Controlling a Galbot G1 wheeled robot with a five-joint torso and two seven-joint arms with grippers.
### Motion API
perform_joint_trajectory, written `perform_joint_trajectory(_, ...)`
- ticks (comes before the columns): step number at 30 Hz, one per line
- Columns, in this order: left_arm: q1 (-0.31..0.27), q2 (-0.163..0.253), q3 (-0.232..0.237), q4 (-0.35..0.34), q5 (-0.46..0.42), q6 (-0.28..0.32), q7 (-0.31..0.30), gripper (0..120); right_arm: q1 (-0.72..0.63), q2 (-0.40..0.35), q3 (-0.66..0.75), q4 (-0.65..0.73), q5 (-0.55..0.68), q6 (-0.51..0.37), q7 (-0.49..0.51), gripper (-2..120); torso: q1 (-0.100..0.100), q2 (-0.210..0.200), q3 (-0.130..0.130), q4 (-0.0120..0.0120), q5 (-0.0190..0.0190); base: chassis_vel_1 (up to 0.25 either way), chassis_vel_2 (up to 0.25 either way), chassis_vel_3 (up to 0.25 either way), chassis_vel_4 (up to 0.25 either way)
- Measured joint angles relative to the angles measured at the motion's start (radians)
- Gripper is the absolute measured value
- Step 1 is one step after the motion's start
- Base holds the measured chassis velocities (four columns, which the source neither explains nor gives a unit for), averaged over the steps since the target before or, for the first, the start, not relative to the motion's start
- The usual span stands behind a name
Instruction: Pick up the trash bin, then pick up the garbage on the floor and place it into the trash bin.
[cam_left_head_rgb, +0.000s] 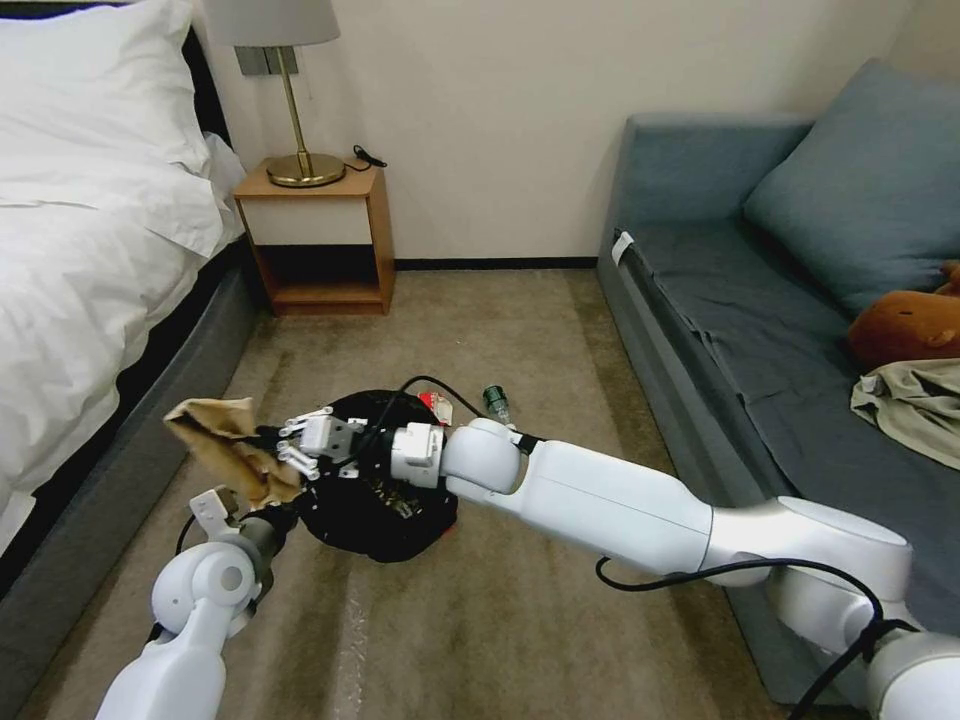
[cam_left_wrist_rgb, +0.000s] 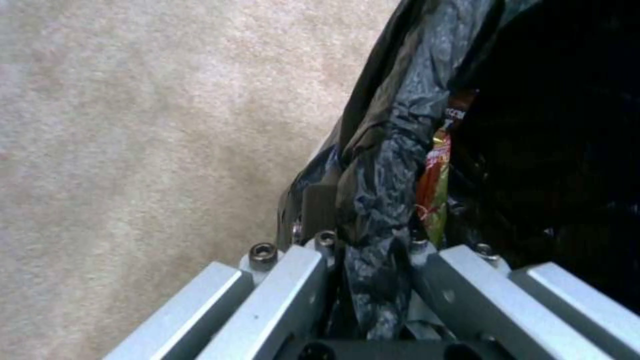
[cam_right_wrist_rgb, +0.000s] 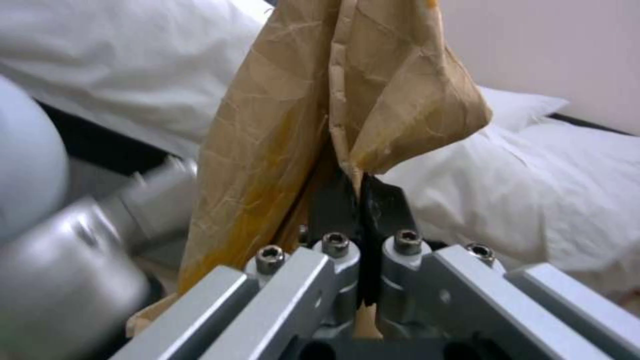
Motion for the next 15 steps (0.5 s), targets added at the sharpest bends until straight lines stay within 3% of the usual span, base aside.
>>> perform_joint_trajectory(8,0.017,0.013,-0.010,-0.006,-0.006,-0.003,0.006,0,-0.057,-0.041,0.077,-0.059,-0.059,0.055,-0.070,0,0.000,0.000,0.000,-0.0001,0.0000,0.000,0.000,0.000,0.000)
perform_joint_trajectory(15,0.023,0.019,-0.006,-0.034,-0.041,0.001,-0.008,0,-0.126,0.002,0.122,-0.181,-0.177,0.124,-0.109,0,0.000,0.000,0.000,0.0003,0.0001,0.000,0.000,0.000,0.000)
